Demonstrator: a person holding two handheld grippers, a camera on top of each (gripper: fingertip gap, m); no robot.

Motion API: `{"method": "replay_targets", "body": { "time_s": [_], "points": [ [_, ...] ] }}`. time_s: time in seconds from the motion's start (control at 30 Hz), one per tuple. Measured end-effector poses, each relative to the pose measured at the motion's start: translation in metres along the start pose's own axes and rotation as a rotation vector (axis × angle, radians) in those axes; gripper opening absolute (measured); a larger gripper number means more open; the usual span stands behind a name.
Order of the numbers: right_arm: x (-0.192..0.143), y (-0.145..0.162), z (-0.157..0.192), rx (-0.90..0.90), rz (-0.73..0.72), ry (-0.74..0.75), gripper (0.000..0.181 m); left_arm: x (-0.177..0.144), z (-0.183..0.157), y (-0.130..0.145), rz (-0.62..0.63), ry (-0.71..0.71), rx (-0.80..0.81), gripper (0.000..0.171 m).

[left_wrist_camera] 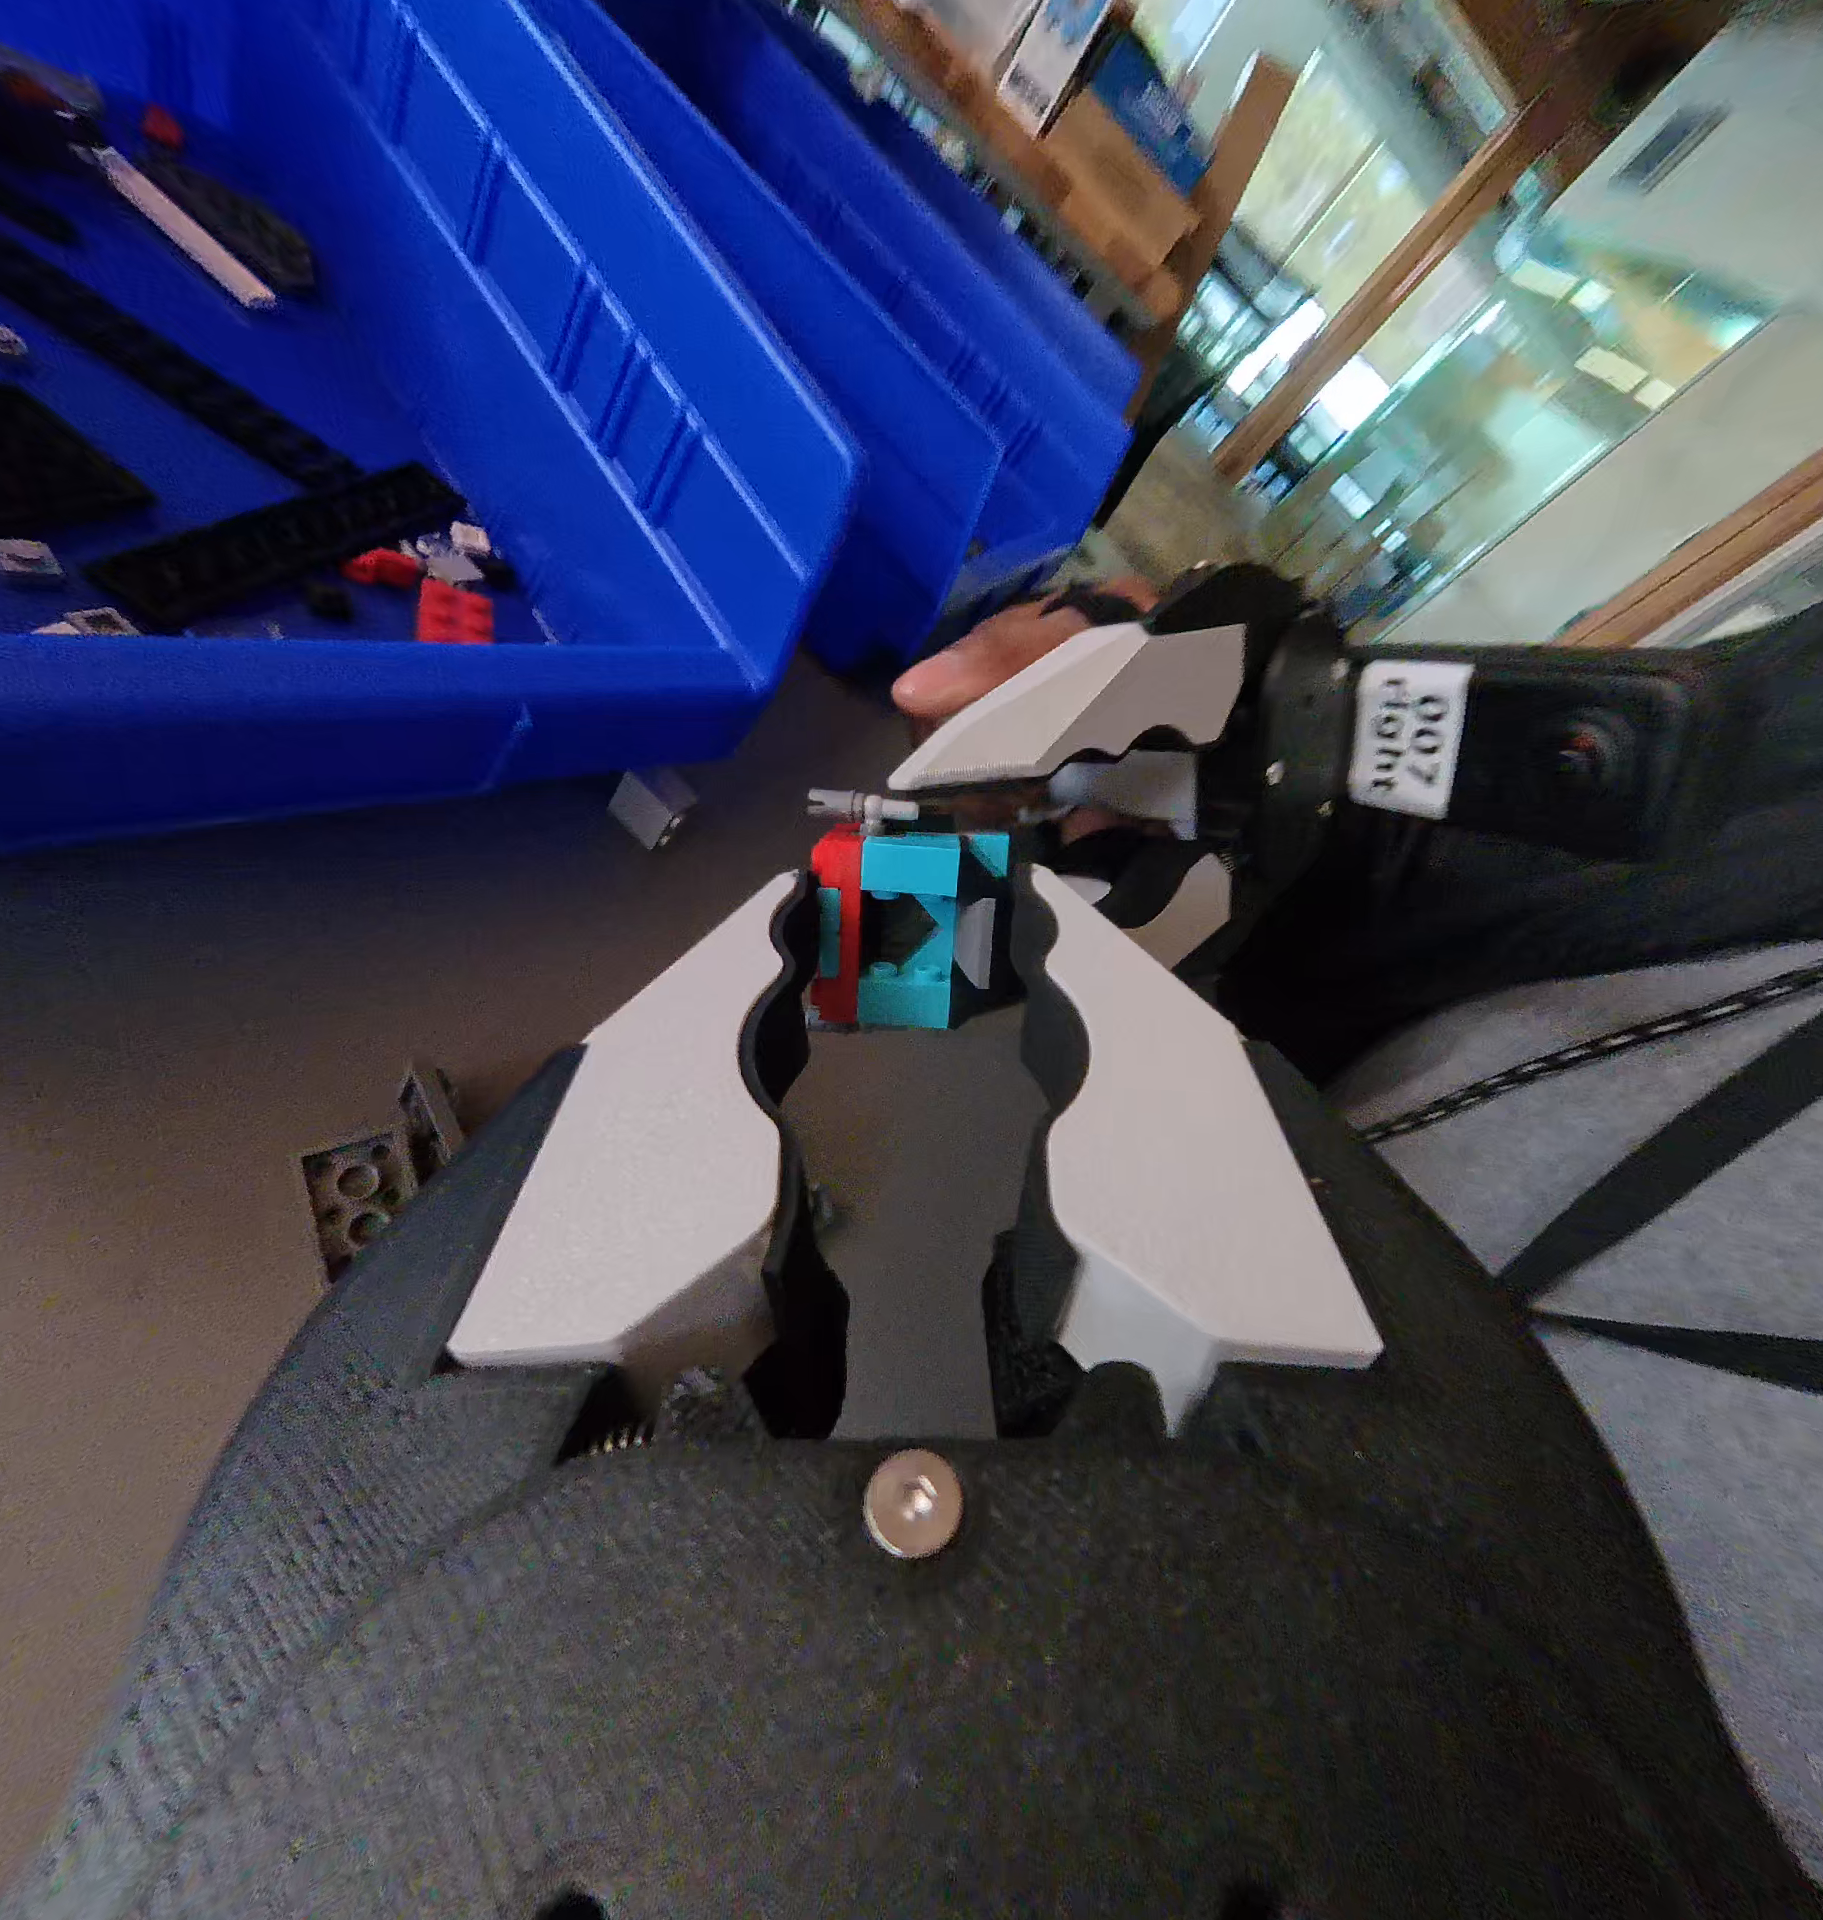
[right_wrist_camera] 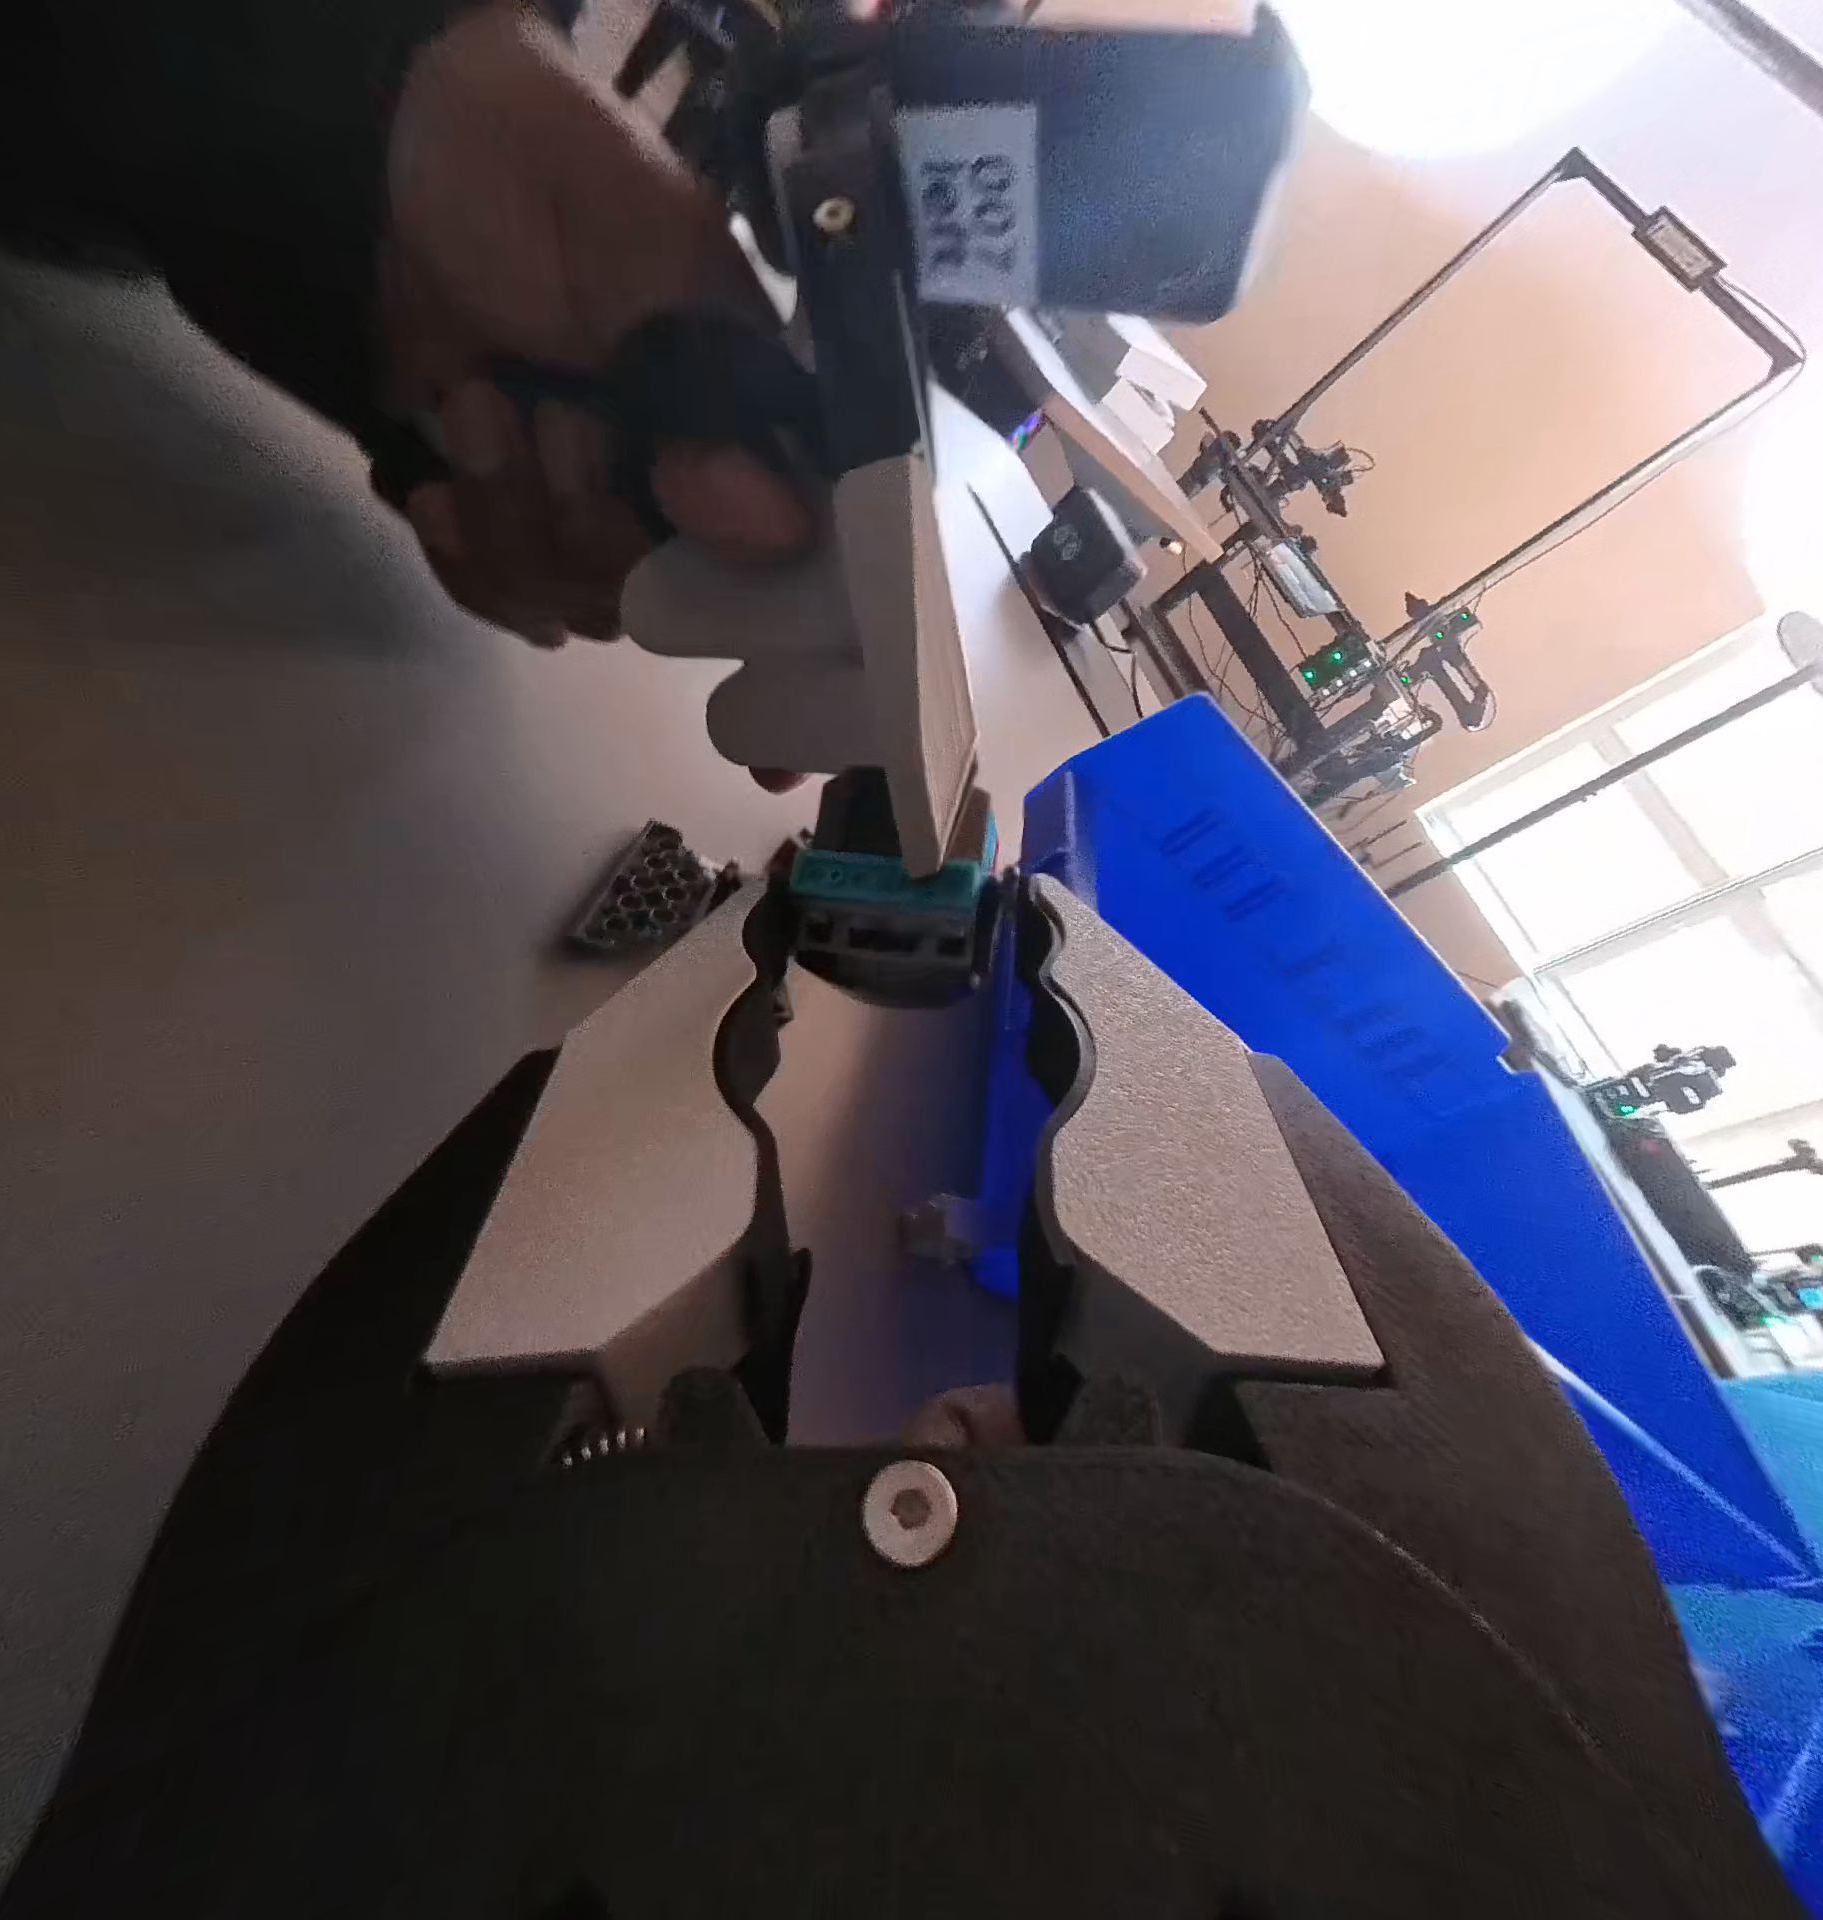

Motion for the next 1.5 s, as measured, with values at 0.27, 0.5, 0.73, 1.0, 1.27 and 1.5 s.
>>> {"method": "replay_targets", "body": {
  "time_s": [0.27,0.5,0.73,1.0,1.27,1.5],
  "points": [
    [-0.016,-0.007,-0.023,0.167,-0.168,0.094,0.047,-0.015,0.01,-0.014,-0.232,0.272,-0.354,0.037],
    [-0.015,-0.009,-0.017,0.093,-0.169,0.096,0.047,-0.01,0.007,-0.011,-0.269,0.367,-0.451,0.037],
    [-0.015,-0.011,-0.018,0.2,-0.195,0.069,0.046,-0.012,0.005,-0.013,-0.293,0.376,-0.399,0.037],
    [-0.015,-0.009,-0.034,0.815,-0.308,-0.044,0.035,-0.017,-0.003,-0.02,-0.294,0.306,-0.044,0.037],
    [-0.015,-0.013,-0.032,0.895,-0.356,-0.092,0.024,-0.018,-0.016,-0.019,-0.335,0.355,0.147,0.037],
    [-0.017,-0.016,-0.031,0.823,-0.359,-0.07,0.017,-0.016,-0.021,-0.016,-0.353,0.39,0.201,0.038]
  ]
}}
Point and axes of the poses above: each gripper's, where its closed fingertips meet, x out along the fingers, y out of its underside, z = x × y across the jaws, the point moved 8 cm from there along -x, back along the fingers, and after that the axes turned 12 degrees about -z, right-handed, at the moved point
